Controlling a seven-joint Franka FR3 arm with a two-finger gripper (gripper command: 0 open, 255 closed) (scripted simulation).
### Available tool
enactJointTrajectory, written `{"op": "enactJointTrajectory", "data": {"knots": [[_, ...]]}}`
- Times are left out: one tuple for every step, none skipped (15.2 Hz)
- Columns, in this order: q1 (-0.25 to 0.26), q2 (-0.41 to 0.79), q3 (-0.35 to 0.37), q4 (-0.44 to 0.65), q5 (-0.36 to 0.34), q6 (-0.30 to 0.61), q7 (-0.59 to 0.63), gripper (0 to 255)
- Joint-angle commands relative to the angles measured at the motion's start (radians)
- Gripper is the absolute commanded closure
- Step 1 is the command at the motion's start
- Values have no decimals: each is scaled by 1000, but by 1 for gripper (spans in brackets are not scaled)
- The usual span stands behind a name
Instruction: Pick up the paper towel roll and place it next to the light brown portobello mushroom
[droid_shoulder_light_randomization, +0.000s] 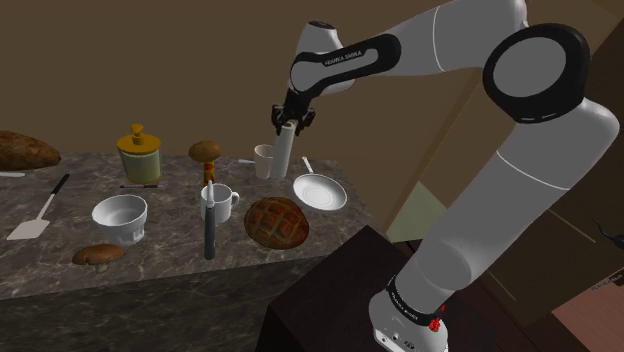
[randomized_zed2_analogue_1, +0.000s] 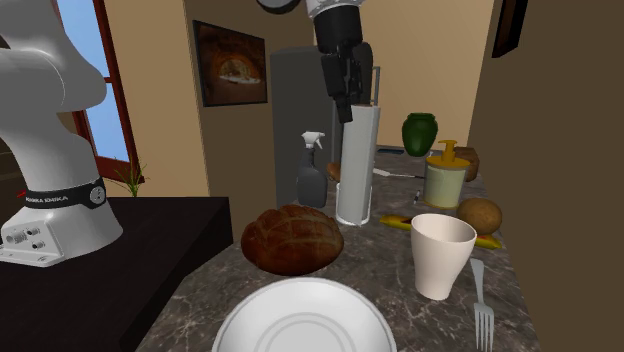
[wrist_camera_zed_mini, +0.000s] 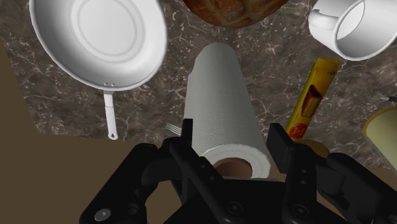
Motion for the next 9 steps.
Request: {"op": "enactJointTrajectory", "data": {"knots": [[0, -9, 0, 16, 3, -26, -4, 255], [0, -14, 0, 24, 4, -39, -5, 255], [0, -19, 0, 33, 5, -52, -7, 255], [0, -23, 0, 42, 6, -65, -8, 255], [0, -27, 0, 51, 7, -78, -9, 255], [0, -31, 0, 60, 8, -91, -11, 255], [1, -35, 0, 69, 9, -104, -12, 255], [1, -38, 0, 79, 9, -117, -13, 255], [1, -42, 0, 89, 10, -131, -14, 255]]}}
